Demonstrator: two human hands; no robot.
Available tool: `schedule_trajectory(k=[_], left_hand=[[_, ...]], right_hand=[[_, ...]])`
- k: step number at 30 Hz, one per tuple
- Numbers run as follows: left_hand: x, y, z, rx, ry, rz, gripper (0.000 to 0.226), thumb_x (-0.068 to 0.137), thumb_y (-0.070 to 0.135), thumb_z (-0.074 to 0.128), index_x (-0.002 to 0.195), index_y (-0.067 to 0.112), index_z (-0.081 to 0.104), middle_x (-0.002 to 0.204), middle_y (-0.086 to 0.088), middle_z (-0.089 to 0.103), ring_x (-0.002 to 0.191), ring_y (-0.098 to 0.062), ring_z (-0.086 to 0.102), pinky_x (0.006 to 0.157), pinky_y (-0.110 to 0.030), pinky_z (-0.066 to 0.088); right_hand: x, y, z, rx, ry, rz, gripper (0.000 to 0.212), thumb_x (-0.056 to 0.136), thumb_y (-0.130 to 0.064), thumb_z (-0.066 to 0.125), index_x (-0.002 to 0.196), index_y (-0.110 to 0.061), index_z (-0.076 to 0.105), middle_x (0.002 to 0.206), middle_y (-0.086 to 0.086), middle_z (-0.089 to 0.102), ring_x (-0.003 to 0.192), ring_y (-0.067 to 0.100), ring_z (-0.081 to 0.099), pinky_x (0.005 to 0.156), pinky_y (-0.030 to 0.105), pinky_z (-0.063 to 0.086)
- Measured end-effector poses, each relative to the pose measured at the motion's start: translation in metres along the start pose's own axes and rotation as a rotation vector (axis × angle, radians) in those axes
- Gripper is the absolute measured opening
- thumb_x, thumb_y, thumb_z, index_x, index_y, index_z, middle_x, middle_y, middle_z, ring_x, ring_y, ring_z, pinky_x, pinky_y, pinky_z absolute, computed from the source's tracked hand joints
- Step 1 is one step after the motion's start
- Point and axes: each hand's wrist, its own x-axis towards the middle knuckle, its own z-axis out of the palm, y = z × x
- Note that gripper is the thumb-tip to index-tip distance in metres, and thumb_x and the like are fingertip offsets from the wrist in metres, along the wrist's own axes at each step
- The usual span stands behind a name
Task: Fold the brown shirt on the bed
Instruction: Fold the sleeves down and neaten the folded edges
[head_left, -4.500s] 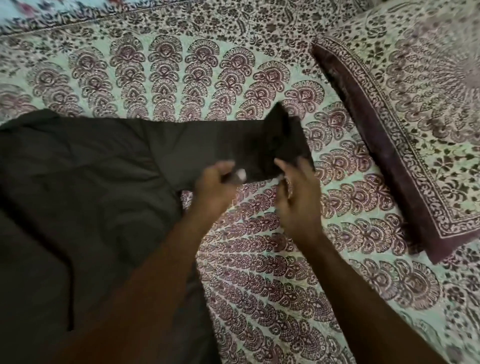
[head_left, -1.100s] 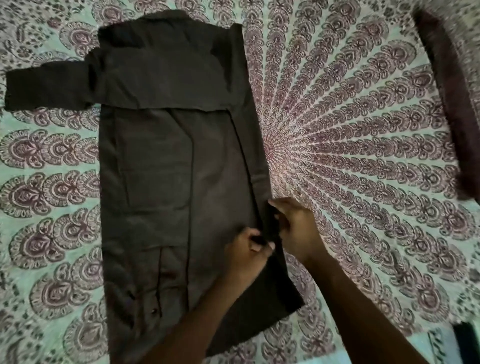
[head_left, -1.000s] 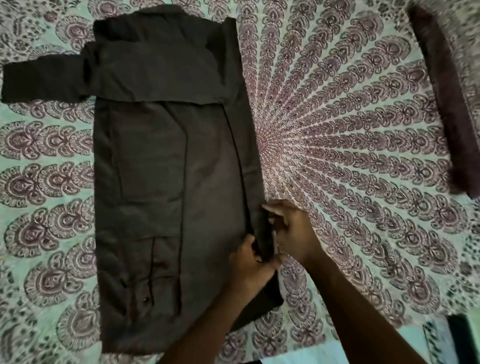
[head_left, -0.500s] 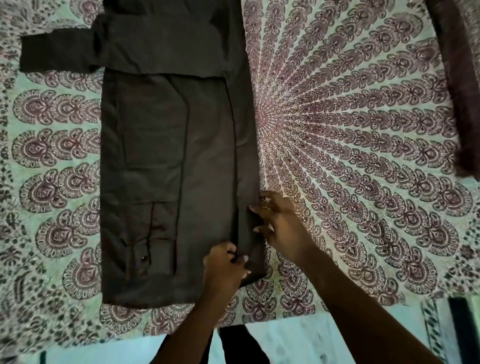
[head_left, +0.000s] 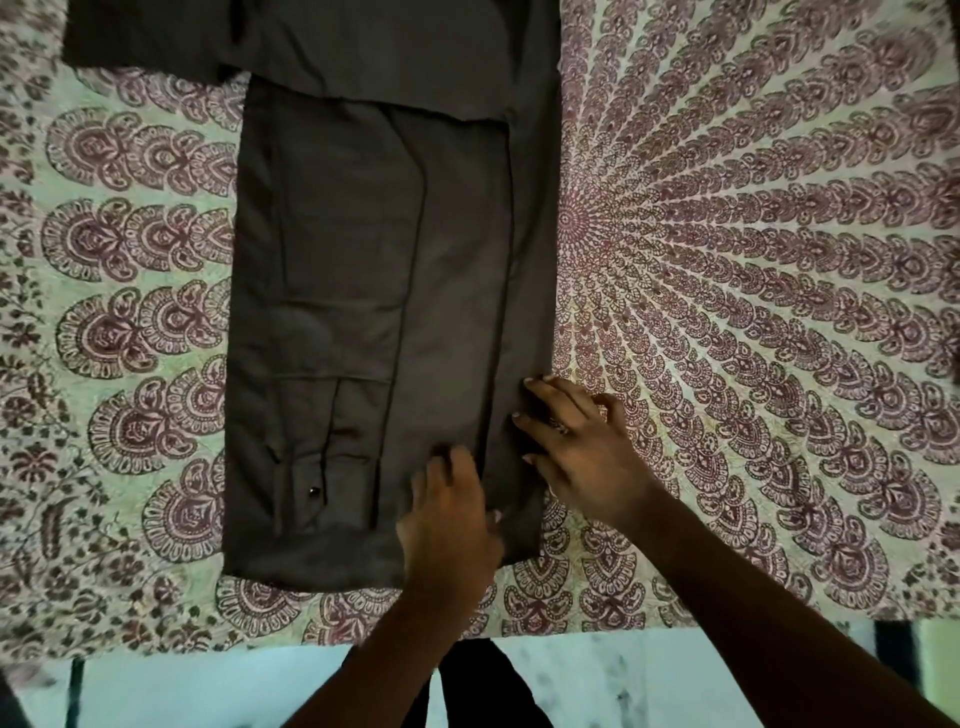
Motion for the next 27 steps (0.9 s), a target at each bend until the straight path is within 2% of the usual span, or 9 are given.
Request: schedule_trajectory(k=[3, 5, 7, 10, 12, 17, 20, 23, 27], left_hand=[[0.005, 0.003, -0.005, 0.146, 0.040, 0.214, 0.113, 0.045, 0.042, 0.100, 0.144, 0.027, 0.047, 0.152, -0.013, 0.048, 0.130, -0.038, 0.051, 0.092, -0.056, 0.048], [0.015, 0.002, -0.004, 0.160, -0.023, 0.296, 0.127, 0.038, 0.039, 0.102, 0.151, 0.034, 0.045, 0.170, -0.009, 0.029, 0.148, -0.039, 0.038, 0.102, -0.065, 0.041], [0.022, 0.003, -0.007, 0.177, -0.053, 0.329, 0.132, 0.041, 0.042, 0.101, 0.156, 0.038, 0.037, 0.176, -0.004, 0.007, 0.158, -0.038, 0.018, 0.109, -0.071, 0.030], [0.030, 0.006, -0.006, 0.190, -0.058, 0.353, 0.137, 0.062, 0.045, 0.091, 0.165, 0.040, 0.001, 0.170, 0.004, -0.032, 0.159, -0.037, -0.019, 0.118, -0.072, 0.008], [0.033, 0.010, -0.009, 0.196, -0.087, 0.324, 0.138, 0.070, 0.043, 0.085, 0.162, 0.040, -0.017, 0.164, 0.005, -0.044, 0.156, -0.036, -0.031, 0.119, -0.073, 0.003], [0.046, 0.019, -0.013, 0.184, -0.111, 0.235, 0.146, 0.069, 0.042, 0.085, 0.153, 0.047, -0.035, 0.160, 0.004, -0.050, 0.153, -0.037, -0.035, 0.119, -0.076, 0.001], [0.048, 0.026, -0.016, 0.193, -0.136, 0.200, 0.147, 0.070, 0.041, 0.085, 0.152, 0.046, -0.036, 0.159, 0.003, -0.051, 0.153, -0.038, -0.035, 0.119, -0.076, 0.000], [0.047, 0.031, -0.017, 0.195, -0.125, 0.166, 0.149, 0.066, 0.035, 0.086, 0.154, 0.045, -0.034, 0.160, 0.003, -0.050, 0.154, -0.039, -0.033, 0.119, -0.074, 0.001], [0.048, 0.032, -0.019, 0.225, -0.139, 0.158, 0.148, 0.070, 0.034, 0.085, 0.150, 0.046, -0.040, 0.157, 0.005, -0.053, 0.153, -0.038, -0.036, 0.119, -0.073, -0.001]], right_hand=[[0.007, 0.007, -0.004, -0.052, -0.055, -0.046, 0.056, 0.101, -0.043, 0.052, 0.153, -0.025, 0.047, 0.170, 0.006, 0.026, 0.157, 0.027, 0.027, 0.112, 0.059, 0.035], [0.017, 0.018, -0.009, -0.086, -0.073, -0.052, 0.061, 0.105, -0.048, 0.041, 0.162, -0.028, 0.031, 0.175, 0.002, 0.014, 0.159, 0.024, 0.021, 0.115, 0.057, 0.031], [0.030, 0.031, -0.014, -0.129, -0.054, -0.054, 0.063, 0.106, -0.054, 0.035, 0.165, -0.034, 0.022, 0.176, -0.002, 0.006, 0.160, 0.021, 0.018, 0.114, 0.055, 0.030], [0.058, 0.053, -0.022, -0.166, -0.019, -0.056, 0.064, 0.105, -0.064, 0.029, 0.164, -0.044, 0.016, 0.176, -0.008, 0.000, 0.161, 0.017, 0.014, 0.108, 0.052, 0.031], [0.082, 0.067, -0.031, -0.164, 0.007, -0.013, 0.064, 0.102, -0.070, 0.027, 0.162, -0.051, 0.014, 0.176, -0.010, -0.001, 0.161, 0.019, 0.014, 0.113, 0.057, 0.028], [0.155, 0.105, -0.065, -0.105, 0.017, 0.134, 0.065, 0.098, -0.078, 0.024, 0.158, -0.061, 0.007, 0.175, -0.012, -0.008, 0.162, 0.027, 0.001, 0.116, 0.075, 0.013], [0.178, 0.105, -0.083, -0.074, 0.008, 0.201, 0.068, 0.102, -0.071, 0.030, 0.163, -0.048, 0.011, 0.176, -0.004, -0.007, 0.162, 0.033, -0.004, 0.117, 0.076, 0.006], [0.167, 0.086, -0.082, -0.131, 0.071, 0.070, 0.076, 0.104, -0.063, 0.034, 0.166, -0.026, 0.013, 0.176, 0.002, -0.005, 0.162, 0.031, 0.001, 0.122, 0.069, 0.014], [0.129, 0.077, -0.047, -0.207, 0.009, -0.167, 0.085, 0.100, -0.074, 0.029, 0.167, -0.023, 0.016, 0.176, 0.002, 0.006, 0.162, 0.023, 0.009, 0.123, 0.059, 0.022]])
